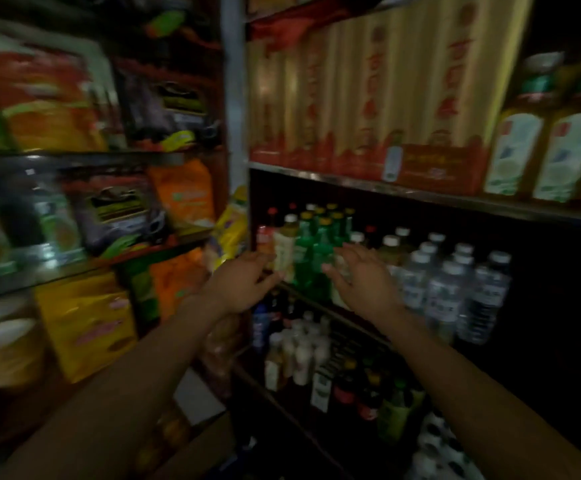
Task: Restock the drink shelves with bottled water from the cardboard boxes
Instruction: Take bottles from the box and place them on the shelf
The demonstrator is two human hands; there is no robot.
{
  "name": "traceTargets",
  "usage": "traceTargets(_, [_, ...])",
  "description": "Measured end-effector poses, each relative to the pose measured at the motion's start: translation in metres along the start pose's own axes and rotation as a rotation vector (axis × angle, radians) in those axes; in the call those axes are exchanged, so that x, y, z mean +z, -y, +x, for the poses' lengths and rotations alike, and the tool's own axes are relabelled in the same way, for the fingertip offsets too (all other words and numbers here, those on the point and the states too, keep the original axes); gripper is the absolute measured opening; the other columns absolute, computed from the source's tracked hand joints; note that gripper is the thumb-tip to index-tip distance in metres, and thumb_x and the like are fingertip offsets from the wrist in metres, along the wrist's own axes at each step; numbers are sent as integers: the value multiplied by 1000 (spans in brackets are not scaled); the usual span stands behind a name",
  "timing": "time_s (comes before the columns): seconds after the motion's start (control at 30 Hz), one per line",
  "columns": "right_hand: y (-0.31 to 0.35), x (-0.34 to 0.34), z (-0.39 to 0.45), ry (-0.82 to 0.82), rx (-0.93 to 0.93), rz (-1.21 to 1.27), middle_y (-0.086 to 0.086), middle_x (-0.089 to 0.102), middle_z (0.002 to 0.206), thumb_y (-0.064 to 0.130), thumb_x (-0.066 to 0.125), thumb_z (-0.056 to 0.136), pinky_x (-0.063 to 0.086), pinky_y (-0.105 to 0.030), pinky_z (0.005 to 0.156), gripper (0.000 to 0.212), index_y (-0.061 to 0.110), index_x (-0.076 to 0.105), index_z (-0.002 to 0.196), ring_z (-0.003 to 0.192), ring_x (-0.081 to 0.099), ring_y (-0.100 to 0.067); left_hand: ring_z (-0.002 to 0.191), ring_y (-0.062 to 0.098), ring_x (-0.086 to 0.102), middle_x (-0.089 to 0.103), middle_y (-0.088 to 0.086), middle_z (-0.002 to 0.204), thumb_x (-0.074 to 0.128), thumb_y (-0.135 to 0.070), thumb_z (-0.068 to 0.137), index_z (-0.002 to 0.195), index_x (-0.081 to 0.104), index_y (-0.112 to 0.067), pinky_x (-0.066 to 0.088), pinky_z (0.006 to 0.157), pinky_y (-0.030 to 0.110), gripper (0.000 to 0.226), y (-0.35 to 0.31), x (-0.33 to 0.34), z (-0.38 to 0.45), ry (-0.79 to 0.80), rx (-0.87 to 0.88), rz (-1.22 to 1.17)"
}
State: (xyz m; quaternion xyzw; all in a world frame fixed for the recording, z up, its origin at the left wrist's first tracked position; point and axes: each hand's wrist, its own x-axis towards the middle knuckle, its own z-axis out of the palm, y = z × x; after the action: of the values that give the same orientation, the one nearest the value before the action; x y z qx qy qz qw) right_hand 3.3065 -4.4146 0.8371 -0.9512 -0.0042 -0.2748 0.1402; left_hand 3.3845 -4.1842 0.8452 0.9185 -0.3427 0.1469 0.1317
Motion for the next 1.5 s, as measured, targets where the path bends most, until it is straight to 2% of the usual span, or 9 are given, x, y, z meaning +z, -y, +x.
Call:
traceTargets(0.13, [108, 54, -12, 83, -126, 84, -7, 50, 140, 59, 33, 93, 32, -40, 112, 63, 15, 51, 135, 131, 41, -25, 113, 30, 57, 59, 10, 128, 20, -69, 85, 133, 50, -20, 45, 86, 32, 75, 77, -22, -119, -34, -185, 31])
traceTargets(0.23, [193, 95, -36, 172, -213, 156, -6, 50, 141, 55, 39, 96, 32, -37, 110, 56, 16, 52, 135, 131, 41, -25, 117, 29, 55, 54, 9, 134, 13, -73, 80, 137, 44, -23, 46, 92, 36, 81, 131, -41, -214, 17, -368, 115])
traceTargets(0.4, [325, 162, -93, 309, -341, 293, -6, 55, 134, 65, 31, 92, 39, -37, 104, 69, 14, 56, 130, 125, 48, -25, 112, 31, 56, 58, 10, 127, 8, -78, 78, 133, 49, -20, 47, 88, 37, 90, 194, -71, -374, 64, -575, 186])
traceTargets(0.5, [390, 198, -135, 447, -352, 371, -2, 47, 142, 55, 37, 96, 36, -38, 108, 57, 17, 49, 137, 132, 40, -23, 114, 31, 56, 59, 10, 125, 27, -66, 87, 130, 53, -20, 47, 90, 37, 68, 218, -75, -460, 46, -706, 129])
traceTargets(0.57, [428, 222, -162, 550, -361, 382, 1, 45, 144, 54, 36, 97, 33, -36, 110, 55, 20, 50, 138, 135, 37, -19, 112, 30, 58, 61, 8, 124, 22, -68, 83, 125, 57, -22, 48, 91, 37, 72, 228, -72, -509, 26, -774, 124])
traceTargets(0.67, [473, 260, -196, 638, -388, 415, 1, 56, 134, 51, 40, 97, 35, -28, 103, 49, 19, 58, 129, 126, 48, -16, 116, 28, 57, 60, 6, 128, 38, -58, 91, 124, 60, -21, 47, 92, 36, 54, 244, -63, -569, -5, -962, 48])
traceTargets(0.87, [527, 324, -241, 858, -357, 507, 0, 65, 114, 45, 43, 98, 40, -18, 71, 42, 17, 60, 124, 103, 60, -15, 111, 25, 59, 62, 4, 122, 41, -49, 96, 123, 59, -24, 49, 91, 37, 41, 285, -17, -642, 1, -1280, -145])
traceTargets(1.13, [559, 490, -293, 1207, -92, 509, -1, 58, 133, 52, 45, 95, 45, -26, 97, 55, 14, 53, 135, 121, 55, -14, 106, 21, 62, 66, 5, 115, 48, -45, 95, 122, 60, -19, 50, 92, 37, 40, 393, 101, -701, 11, -1643, -549])
traceTargets(1.5, [541, 643, -373, 1332, 306, 452, -1, 55, 135, 53, 55, 89, 38, -22, 90, 59, 19, 49, 137, 124, 51, -16, 105, 27, 61, 66, 11, 111, 55, -40, 93, 115, 64, -9, 49, 93, 38, 39, 465, 301, -757, 306, -1797, -853])
